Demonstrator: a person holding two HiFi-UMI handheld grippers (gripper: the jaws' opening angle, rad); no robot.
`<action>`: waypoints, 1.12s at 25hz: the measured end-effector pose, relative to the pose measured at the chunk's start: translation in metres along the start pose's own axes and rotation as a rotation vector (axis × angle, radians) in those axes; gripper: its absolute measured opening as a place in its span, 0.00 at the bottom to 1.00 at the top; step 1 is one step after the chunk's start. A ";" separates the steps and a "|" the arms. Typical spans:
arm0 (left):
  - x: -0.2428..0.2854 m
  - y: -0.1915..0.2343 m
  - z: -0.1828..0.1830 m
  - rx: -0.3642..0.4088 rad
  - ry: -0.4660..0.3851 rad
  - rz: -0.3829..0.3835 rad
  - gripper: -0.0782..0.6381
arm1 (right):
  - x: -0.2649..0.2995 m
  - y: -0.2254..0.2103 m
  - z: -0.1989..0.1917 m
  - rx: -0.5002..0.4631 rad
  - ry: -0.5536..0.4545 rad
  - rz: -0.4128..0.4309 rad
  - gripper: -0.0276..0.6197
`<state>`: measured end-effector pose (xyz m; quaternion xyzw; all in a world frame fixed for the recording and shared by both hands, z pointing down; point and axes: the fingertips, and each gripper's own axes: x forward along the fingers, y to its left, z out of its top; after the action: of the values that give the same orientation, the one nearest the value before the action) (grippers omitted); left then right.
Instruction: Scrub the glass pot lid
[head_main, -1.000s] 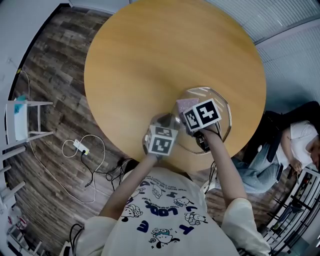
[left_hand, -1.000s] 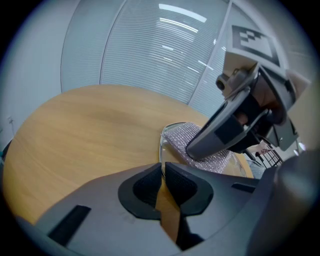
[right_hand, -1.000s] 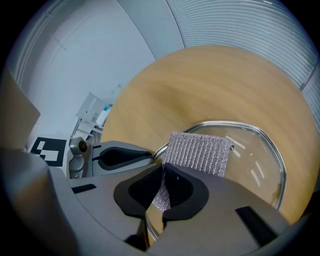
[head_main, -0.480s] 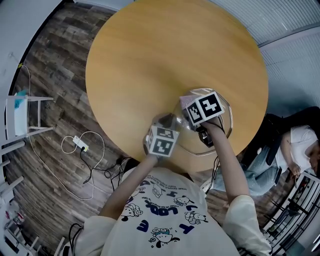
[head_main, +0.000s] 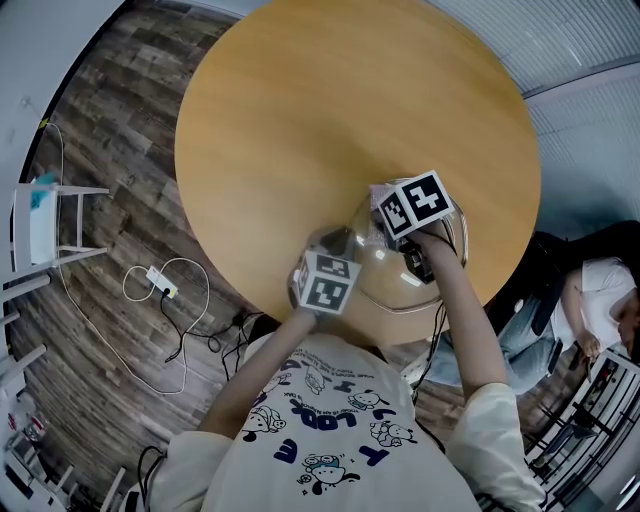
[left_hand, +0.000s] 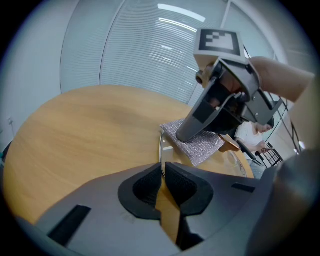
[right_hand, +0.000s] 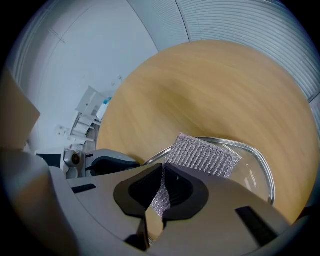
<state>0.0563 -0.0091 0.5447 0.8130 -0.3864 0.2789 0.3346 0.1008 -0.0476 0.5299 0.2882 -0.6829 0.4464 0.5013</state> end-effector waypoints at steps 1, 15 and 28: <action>0.000 0.000 0.000 0.000 -0.001 0.000 0.16 | 0.000 -0.001 0.001 0.001 -0.004 -0.002 0.10; -0.001 -0.001 0.001 0.010 -0.002 -0.001 0.16 | -0.010 -0.024 0.012 0.067 -0.087 -0.012 0.10; 0.001 -0.002 -0.001 0.015 0.002 0.001 0.16 | -0.021 -0.059 0.014 0.144 -0.166 -0.074 0.10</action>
<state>0.0584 -0.0076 0.5455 0.8150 -0.3843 0.2828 0.3288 0.1513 -0.0866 0.5274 0.3845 -0.6772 0.4499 0.4373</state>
